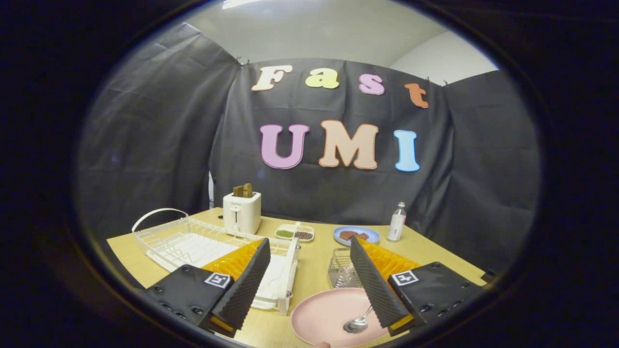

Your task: Take the plate from the dish rack, then take the spoon from the basket and place it into the plate.

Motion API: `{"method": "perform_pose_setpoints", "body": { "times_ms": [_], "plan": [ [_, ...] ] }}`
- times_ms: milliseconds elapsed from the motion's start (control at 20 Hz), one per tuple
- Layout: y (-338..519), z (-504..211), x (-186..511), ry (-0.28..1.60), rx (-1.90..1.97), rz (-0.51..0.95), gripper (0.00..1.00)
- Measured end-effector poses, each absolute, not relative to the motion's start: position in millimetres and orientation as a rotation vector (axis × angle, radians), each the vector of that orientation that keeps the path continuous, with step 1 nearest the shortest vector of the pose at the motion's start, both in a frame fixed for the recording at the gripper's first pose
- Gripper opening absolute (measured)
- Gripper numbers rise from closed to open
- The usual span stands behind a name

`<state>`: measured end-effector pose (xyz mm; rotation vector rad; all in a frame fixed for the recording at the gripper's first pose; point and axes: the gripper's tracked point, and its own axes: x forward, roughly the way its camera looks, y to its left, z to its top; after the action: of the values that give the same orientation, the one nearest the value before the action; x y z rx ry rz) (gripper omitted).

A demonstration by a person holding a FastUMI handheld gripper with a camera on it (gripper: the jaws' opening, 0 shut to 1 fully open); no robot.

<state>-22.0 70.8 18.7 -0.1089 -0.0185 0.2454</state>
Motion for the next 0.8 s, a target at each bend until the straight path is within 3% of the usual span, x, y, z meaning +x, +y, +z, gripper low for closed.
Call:
{"method": "perform_pose_setpoints", "body": {
  "times_ms": [800],
  "plan": [
    [60.5,15.9,-20.2,-0.007,-0.101,0.222,1.00]
  ]
}}
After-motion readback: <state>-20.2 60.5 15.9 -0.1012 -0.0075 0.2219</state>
